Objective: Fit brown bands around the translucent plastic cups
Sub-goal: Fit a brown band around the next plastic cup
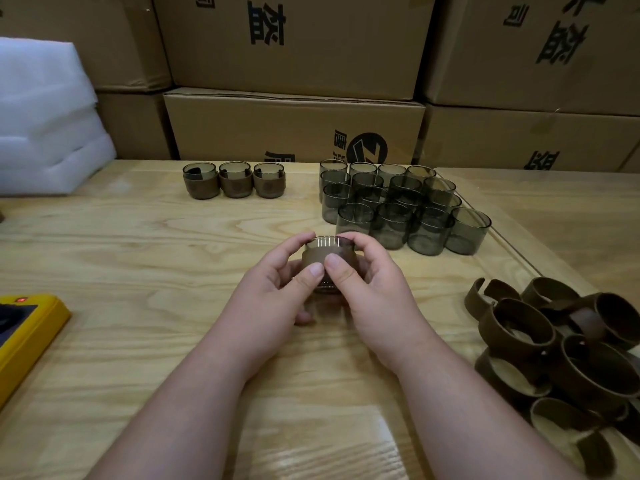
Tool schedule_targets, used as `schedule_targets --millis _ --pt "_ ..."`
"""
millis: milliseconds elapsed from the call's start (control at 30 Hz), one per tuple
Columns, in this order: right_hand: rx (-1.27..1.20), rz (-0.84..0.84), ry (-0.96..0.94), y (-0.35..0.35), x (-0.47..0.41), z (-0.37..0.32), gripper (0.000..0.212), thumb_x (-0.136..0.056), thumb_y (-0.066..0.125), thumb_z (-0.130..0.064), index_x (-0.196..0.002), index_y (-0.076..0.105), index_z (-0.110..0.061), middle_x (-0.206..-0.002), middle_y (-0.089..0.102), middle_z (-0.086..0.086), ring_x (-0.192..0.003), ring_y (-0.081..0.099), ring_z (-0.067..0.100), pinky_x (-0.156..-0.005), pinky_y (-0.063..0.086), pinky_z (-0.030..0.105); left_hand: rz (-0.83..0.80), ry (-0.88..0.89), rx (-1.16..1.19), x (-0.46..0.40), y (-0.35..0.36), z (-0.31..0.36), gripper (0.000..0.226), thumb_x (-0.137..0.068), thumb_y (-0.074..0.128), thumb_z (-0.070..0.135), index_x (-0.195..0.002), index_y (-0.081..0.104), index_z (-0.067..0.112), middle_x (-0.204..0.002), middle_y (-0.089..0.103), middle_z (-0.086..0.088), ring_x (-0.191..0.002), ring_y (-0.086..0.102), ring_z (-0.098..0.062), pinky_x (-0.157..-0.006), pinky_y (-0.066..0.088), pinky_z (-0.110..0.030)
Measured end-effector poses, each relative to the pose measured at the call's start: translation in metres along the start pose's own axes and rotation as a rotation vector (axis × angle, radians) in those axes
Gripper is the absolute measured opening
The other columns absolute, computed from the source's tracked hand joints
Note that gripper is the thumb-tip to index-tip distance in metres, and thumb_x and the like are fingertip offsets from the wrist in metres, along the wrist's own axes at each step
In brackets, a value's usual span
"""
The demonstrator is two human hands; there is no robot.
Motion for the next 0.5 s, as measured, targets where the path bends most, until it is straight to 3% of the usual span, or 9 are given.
schedule_targets --millis 233,367,500 --pt "0.022 -0.002 0.008 0.0007 -0.0009 0.0012 0.043 -0.08 0.069 -0.04 -0.121 0.059 -0.031 -0.114 0.072 0.009 -0.107 0.071 0.026 -0.099 0.054 0.054 0.022 -0.007 -0.008 -0.0001 -0.0013 -0.0005 0.039 -0.099 0.064 0.023 -0.13 0.059 0.047 -0.11 0.078 0.008 -0.102 0.072 -0.007 -0.076 0.061 -0.04" --pt "0.028 0.002 0.005 -0.0003 -0.0011 0.0007 0.042 -0.08 0.069 -0.041 -0.12 0.06 -0.032 -0.114 0.072 0.008 -0.106 0.072 0.024 -0.099 0.055 0.053 0.029 -0.004 -0.011 0.0007 -0.0005 0.0017 0.037 -0.099 0.063 0.022 -0.129 0.059 0.044 -0.107 0.078 0.01 -0.094 0.071 -0.001 -0.068 0.059 -0.03" --pt "0.044 0.007 -0.014 -0.0003 -0.0003 -0.0005 0.039 -0.081 0.069 -0.04 -0.119 0.06 -0.035 -0.112 0.073 0.003 -0.106 0.071 0.02 -0.098 0.057 0.043 0.03 0.003 -0.018 0.0023 0.0 0.0041 0.04 -0.1 0.062 0.022 -0.134 0.057 0.043 -0.109 0.078 0.011 -0.093 0.068 -0.006 -0.07 0.059 -0.034"
Point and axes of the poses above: each hand's wrist, its own x-axis away from the middle knuckle, its own y-axis out of the palm, z = x × y, the point moved 7 cm from there along -x, towards the middle knuckle
